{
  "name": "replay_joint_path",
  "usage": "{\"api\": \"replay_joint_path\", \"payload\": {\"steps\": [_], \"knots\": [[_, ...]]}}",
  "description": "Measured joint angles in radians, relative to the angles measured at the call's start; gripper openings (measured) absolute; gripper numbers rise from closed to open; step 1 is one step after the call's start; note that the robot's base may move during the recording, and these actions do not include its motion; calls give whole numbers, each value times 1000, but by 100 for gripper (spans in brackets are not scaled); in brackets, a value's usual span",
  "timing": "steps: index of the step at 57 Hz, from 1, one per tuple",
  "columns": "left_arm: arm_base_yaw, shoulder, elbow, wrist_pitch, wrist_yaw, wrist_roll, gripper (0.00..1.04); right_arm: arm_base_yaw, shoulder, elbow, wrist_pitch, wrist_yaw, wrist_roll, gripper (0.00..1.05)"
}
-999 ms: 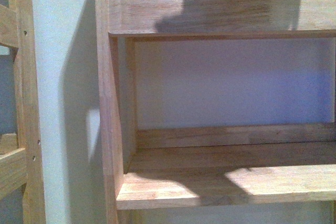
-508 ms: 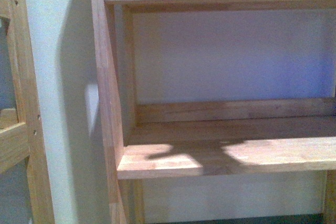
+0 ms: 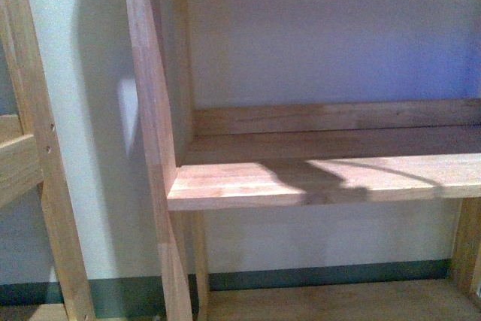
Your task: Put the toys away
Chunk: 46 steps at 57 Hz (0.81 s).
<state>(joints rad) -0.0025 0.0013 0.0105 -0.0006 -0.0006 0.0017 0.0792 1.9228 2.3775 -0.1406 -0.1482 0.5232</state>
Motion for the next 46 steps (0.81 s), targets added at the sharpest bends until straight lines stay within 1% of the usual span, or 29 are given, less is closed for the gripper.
{"api": "replay_joint_path", "payload": {"steps": [24, 26, 35, 46], "knots": [[0, 0, 0, 0, 0, 0, 99, 41, 210, 306, -151, -71, 100, 20], [0, 0, 0, 0, 0, 0, 99, 48, 242, 359, -177, -84, 115, 20], [0, 0, 0, 0, 0, 0, 99, 60, 291, 430, -212, -96, 145, 20], [0, 0, 0, 0, 0, 0, 99, 65, 328, 468, -203, -101, 195, 20]]}}
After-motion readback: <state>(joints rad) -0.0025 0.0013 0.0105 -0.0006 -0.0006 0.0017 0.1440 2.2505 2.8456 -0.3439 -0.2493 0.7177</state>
